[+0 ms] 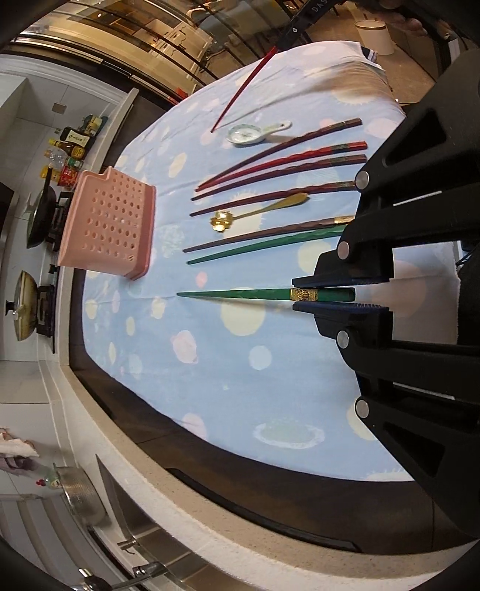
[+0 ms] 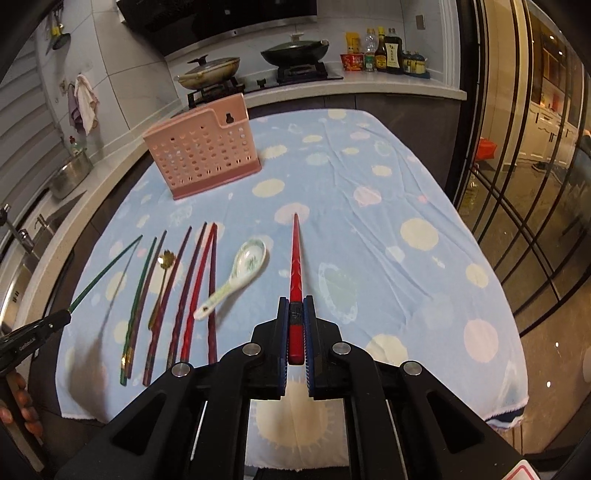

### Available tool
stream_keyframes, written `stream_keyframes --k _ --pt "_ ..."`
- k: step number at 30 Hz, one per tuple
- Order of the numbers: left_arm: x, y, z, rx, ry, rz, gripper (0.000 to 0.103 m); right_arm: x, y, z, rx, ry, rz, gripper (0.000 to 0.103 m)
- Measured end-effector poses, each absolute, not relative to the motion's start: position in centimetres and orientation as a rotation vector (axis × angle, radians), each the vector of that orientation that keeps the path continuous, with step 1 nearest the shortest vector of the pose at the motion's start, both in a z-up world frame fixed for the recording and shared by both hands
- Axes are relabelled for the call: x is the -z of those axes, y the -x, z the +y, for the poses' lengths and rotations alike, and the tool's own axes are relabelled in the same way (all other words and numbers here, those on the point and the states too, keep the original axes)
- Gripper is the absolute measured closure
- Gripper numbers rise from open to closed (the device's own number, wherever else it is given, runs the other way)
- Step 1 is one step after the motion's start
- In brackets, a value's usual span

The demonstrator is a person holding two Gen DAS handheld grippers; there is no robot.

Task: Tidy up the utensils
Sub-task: 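Lift both chopsticks and carry them over the pink caddy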

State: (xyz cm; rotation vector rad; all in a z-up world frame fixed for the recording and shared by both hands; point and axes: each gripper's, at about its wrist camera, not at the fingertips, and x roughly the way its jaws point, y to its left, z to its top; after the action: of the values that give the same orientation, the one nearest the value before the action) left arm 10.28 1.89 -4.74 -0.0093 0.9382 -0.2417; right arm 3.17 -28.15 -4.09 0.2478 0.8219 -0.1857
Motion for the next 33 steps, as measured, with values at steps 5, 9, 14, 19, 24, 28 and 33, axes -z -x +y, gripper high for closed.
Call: stream_keyframes --k 5,9,14,19,24,28,33 --pt "1.4 -13.2 1.3 0.245 0.011 0.857 0.096 0.3 -6.3 -28.7 0.165 -0.222 0.735 0.096" --pt "-1.3 -16.0 0.5 0.255 0.005 0.795 0.096 -2.1 -9.5 -29.5 0.142 -0.228 0.685 0.096" --pt "-4.5 -19.1 -0.6 0.258 -0.013 0.72 0.096 -4.5 -13.3 -29.9 0.118 -0.23 0.639 0.096" --pt "-7.6 -22.0 -1.4 0.261 -0.014 0.657 0.096 -7.1 -16.3 -29.8 0.09 -0.224 0.593 0.096" --pt "-11.1 -24.2 -2.4 0.271 -0.015 0.59 0.096 -10.1 -19.1 -29.1 0.057 -0.201 0.539 0.096" --pt "-14.3 -25.5 -3.4 0.282 -0.018 0.522 0.096 -12.3 -21.2 -28.9 0.047 -0.184 0.488 0.096" --pt "-17.4 -27.4 -4.7 0.289 -0.005 0.444 0.096 -14.5 -23.8 -29.2 0.048 -0.189 0.428 0.096"
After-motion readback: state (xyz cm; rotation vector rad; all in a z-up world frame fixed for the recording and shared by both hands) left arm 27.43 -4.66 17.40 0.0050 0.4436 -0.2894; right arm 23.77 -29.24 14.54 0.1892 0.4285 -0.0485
